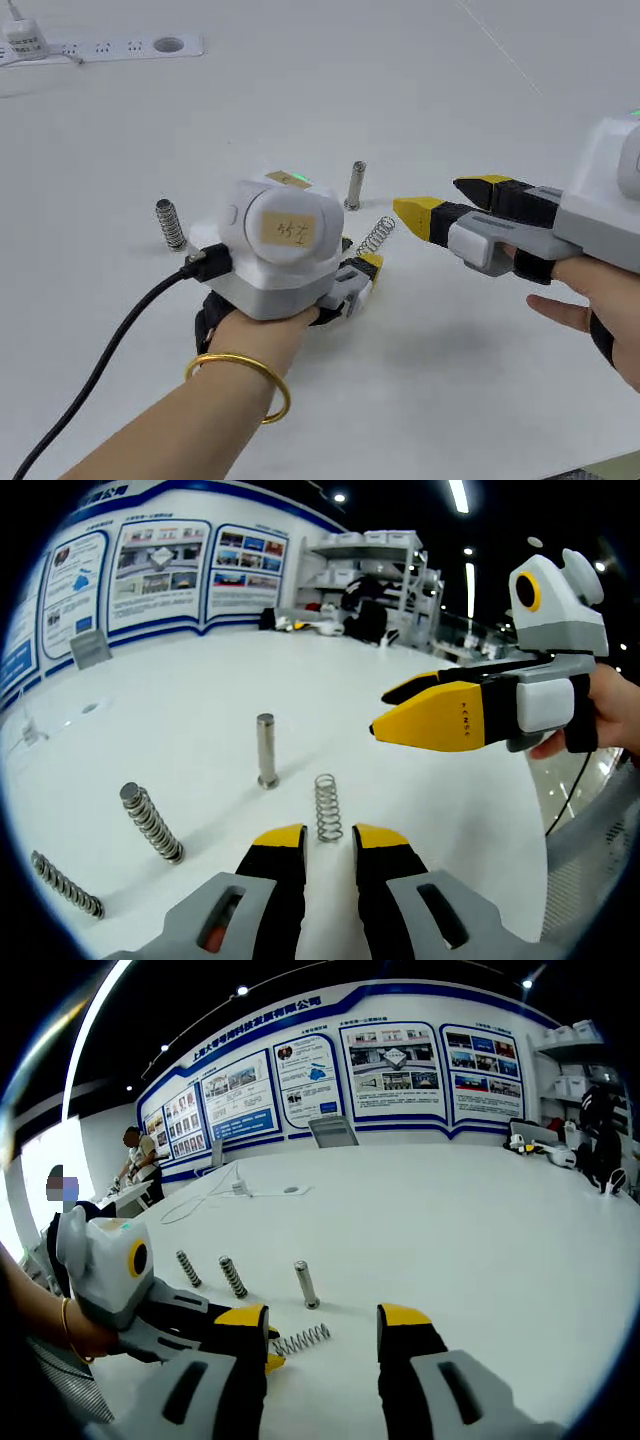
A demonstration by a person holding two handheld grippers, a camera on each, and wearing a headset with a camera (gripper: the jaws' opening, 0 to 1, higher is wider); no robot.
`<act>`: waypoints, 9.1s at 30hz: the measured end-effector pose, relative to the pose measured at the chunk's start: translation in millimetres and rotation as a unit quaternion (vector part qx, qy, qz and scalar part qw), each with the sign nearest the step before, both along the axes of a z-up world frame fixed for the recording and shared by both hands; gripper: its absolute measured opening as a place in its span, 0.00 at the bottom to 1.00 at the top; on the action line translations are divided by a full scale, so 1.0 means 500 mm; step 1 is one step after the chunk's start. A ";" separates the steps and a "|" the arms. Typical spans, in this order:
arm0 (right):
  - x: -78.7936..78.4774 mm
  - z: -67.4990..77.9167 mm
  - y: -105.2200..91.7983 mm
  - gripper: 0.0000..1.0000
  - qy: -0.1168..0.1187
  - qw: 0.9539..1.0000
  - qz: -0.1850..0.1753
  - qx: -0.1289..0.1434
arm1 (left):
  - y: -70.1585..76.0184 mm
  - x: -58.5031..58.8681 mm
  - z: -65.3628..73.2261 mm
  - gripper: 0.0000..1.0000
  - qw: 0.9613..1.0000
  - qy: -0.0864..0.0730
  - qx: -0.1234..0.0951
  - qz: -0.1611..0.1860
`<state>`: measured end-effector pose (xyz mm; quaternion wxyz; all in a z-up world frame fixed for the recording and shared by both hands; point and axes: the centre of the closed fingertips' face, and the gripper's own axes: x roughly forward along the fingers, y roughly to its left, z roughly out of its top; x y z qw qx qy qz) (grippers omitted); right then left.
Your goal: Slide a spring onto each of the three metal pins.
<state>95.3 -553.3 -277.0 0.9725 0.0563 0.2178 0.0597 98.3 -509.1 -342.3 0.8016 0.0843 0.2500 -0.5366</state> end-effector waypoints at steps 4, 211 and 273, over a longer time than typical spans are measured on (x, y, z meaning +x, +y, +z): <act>-0.003 -0.003 0.000 0.45 0.002 1.000 -0.003 0.001 | -0.008 0.000 -0.004 0.17 1.000 -0.005 0.007 -0.006; 0.160 0.048 0.046 0.12 -0.037 0.994 0.071 -0.079 | 0.275 0.035 0.106 0.97 0.990 -0.041 -0.038 0.133; 0.128 -0.050 0.067 0.12 0.013 0.986 0.085 -0.145 | 0.283 0.044 0.104 0.91 0.989 -0.044 -0.031 0.139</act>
